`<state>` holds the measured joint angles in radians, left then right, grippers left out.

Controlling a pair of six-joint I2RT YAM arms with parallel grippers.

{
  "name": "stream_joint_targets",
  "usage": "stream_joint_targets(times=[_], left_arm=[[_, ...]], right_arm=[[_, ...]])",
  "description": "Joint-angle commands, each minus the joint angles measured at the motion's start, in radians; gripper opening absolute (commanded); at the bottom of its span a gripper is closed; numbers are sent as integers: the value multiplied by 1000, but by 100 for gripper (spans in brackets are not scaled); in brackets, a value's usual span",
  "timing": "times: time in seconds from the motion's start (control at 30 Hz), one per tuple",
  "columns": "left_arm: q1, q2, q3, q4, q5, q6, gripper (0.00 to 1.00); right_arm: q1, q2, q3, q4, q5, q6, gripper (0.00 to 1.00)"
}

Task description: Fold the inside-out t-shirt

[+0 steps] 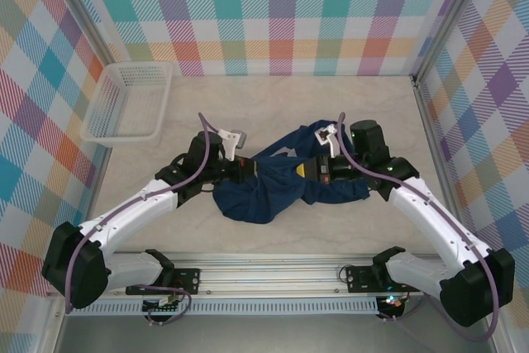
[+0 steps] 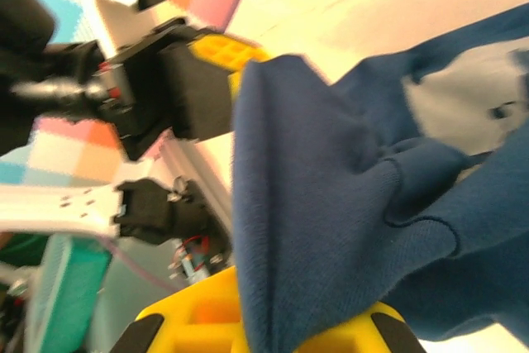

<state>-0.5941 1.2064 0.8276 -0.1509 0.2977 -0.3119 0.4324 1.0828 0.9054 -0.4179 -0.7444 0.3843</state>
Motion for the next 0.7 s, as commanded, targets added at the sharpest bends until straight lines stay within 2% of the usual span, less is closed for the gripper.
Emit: stream_joint_targets(times=[0.0, 0.07, 0.17, 0.37, 0.53, 0.67], left_arm=[[11, -5, 26, -98, -122, 37, 0], [11, 3, 34, -118, -112, 51, 9], [10, -3, 40, -119, -64, 58, 31], [-32, -139, 13, -84, -37, 67, 55], [-114, -128, 67, -94, -3, 155, 63], [-160, -48, 145, -156, -1, 235, 63]], right_arm=[[-12, 11, 24, 87, -206, 59, 0], [-15, 21, 17, 151, -235, 99, 0], [-15, 38, 17, 198, -228, 138, 0], [-15, 48, 5, 196, -209, 105, 0], [-15, 48, 17, 108, -215, -44, 0], [-15, 42, 4, 100, -260, -113, 0]])
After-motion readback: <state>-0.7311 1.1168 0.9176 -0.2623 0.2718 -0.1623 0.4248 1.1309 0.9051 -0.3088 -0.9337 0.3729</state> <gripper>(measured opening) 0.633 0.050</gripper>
